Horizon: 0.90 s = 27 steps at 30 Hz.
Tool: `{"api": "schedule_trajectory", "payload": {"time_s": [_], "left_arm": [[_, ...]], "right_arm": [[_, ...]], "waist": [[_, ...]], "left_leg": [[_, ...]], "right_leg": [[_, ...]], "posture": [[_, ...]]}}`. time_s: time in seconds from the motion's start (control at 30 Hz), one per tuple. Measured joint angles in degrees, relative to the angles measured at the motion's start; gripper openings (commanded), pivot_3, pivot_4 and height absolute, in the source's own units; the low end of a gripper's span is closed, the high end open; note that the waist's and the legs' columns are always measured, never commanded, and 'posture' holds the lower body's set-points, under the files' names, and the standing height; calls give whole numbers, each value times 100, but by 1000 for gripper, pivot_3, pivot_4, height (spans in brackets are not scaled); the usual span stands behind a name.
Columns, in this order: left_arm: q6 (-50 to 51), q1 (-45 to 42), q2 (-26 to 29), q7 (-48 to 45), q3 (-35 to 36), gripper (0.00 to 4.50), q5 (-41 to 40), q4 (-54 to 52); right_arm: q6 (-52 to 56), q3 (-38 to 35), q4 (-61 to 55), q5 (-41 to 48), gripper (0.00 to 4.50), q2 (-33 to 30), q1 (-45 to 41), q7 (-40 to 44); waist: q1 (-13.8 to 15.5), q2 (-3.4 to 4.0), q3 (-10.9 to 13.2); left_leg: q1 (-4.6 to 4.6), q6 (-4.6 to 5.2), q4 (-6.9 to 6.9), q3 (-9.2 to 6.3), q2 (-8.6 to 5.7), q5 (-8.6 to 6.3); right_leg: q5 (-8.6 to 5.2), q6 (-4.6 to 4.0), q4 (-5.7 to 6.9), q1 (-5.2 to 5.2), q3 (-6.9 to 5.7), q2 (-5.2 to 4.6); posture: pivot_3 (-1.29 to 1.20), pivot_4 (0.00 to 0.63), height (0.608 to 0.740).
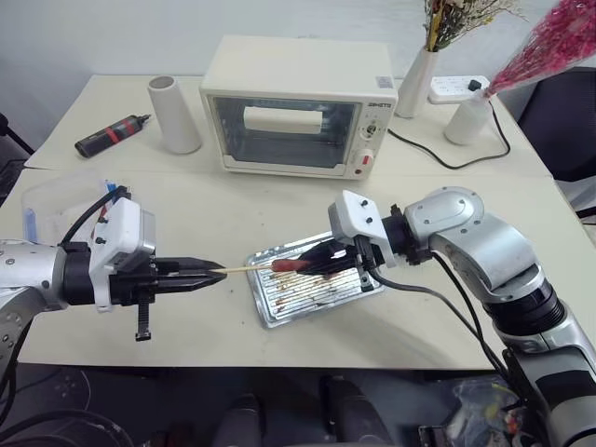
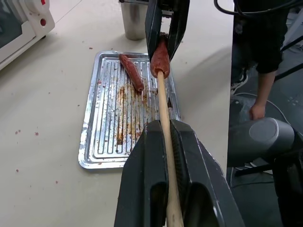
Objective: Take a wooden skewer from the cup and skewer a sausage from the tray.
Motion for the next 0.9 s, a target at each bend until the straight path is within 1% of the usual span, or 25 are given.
{"api": "schedule_trajectory", "payload": {"time_s": [0.33,0.43,0.5,0.57,0.67,0.77,0.83,0.9], "left_arm": [[-156,-657,-244,65,-687,0,250,260],[-178,-685,-258,55,-755,0,278,301],[-180,-677,-271,56,-831,0,299,304],[-180,-606,-270,60,-825,0,310,306],[-132,-241,-273,195,-478,0,302,228],[25,295,-411,536,204,0,268,-5],[183,596,-604,910,646,0,256,-204],[444,827,-1023,1680,1201,0,272,-548]], "right_arm": [[-1,14,35,-82,436,170,-177,-39],[-1,13,45,-66,1110,197,-188,-35],[-2,29,14,-18,1753,299,-220,-15],[6,29,14,-26,2368,267,-233,7],[-40,20,115,-54,2368,196,-291,49],[-185,-144,521,-156,2368,52,-533,32],[-187,-343,802,-167,2368,-8,-714,-5],[-119,-621,1098,-127,2368,-48,-914,-80]], "waist": [[0,-2,-1],[-8,-2,-1],[-10,-2,-1],[2,-2,-1],[-17,-2,-1],[-12,-1,-1],[0,-1,-1],[5,-2,-1]], "left_leg": [[0,0,6,0,-6,0],[0,0,6,1,-4,0],[0,0,6,0,-3,0],[0,0,6,-1,-1,0],[0,0,6,3,1,0],[1,0,5,0,2,0],[1,0,5,0,3,0],[1,0,6,-1,3,0]], "right_leg": [[1,1,5,0,1,1],[1,1,5,0,1,2],[1,1,7,0,1,3],[1,1,7,0,0,1],[1,1,7,0,4,-4],[1,1,5,-1,2,-7],[1,1,5,-1,2,-10],[1,1,4,0,2,-14]], "posture": [[0,150,740],[0,150,740],[0,150,740],[0,150,740],[0,150,740],[0,150,740],[0,150,740],[0,150,740]]}}
